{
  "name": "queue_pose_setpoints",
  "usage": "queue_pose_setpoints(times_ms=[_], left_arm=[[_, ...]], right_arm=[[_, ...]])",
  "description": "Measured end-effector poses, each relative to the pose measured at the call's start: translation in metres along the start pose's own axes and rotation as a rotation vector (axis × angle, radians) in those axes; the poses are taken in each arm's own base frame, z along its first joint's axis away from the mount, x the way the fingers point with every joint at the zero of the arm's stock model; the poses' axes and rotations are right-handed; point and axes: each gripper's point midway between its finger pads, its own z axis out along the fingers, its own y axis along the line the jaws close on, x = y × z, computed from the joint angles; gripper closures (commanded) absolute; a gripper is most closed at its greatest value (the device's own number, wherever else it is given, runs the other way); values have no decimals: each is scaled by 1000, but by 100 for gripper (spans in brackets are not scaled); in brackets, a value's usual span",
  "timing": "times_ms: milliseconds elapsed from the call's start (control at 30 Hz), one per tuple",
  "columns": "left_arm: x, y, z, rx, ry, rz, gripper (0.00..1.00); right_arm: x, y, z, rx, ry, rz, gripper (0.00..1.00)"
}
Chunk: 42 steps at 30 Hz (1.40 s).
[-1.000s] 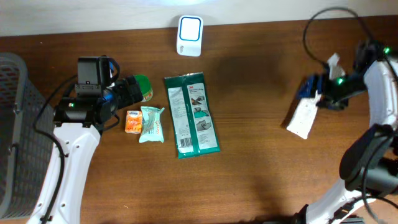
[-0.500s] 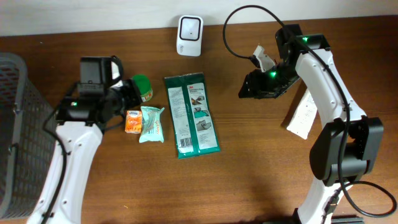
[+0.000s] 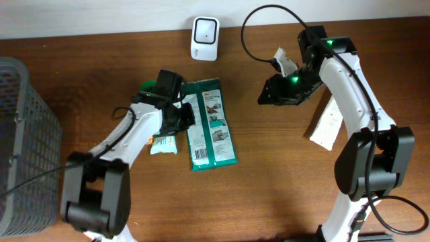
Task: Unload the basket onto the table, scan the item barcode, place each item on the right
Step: 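Grasp the green 3M gloves pack with both grippers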
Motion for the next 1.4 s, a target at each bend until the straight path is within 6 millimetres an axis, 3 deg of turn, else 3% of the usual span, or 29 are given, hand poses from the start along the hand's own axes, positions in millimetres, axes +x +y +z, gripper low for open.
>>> queue_pose_setpoints(times_ms=[167, 300, 367, 433, 467, 600, 667, 767, 800, 867, 1067, 1233, 1333, 1400], left_arm=[[-4, 2, 37, 10, 18, -5, 100], [-2, 2, 48, 19, 36, -7, 100], [-2, 1, 48, 22, 36, -8, 100], [-2, 1, 48, 22, 37, -8, 100], [-2, 1, 48, 23, 37, -8, 100], [-2, 0, 48, 29, 39, -7, 100], [-2, 0, 48, 31, 40, -7, 100], [-2, -1, 48, 33, 40, -7, 100], [-2, -1, 48, 33, 40, -7, 100], [-2, -1, 48, 33, 40, -7, 100], [-2, -1, 48, 33, 41, -7, 100], [-2, -1, 49, 34, 41, -7, 100], [-1, -1, 49, 33, 41, -7, 100], [-1, -1, 49, 33, 41, -7, 100]], right_arm=[[0, 0, 1, 0, 0, 12, 51], [0, -3, 5, -1, -2, 18, 51], [8, -8, 18, -14, 22, 35, 55], [18, -12, 34, -48, 45, 53, 71], [22, -14, 46, -81, 44, 59, 74], [46, -18, 85, -198, 59, 98, 73], [55, -19, 103, -220, 56, 116, 61], [54, -8, 120, -227, 43, 96, 53], [54, -3, 123, -224, 48, 91, 46], [53, 9, 135, -201, 51, 85, 45], [47, 27, 158, -205, 46, 89, 45], [38, 53, 174, -354, 51, 79, 46], [40, 72, 186, -373, 57, 40, 58], [40, 76, 190, -371, 55, 31, 60]])
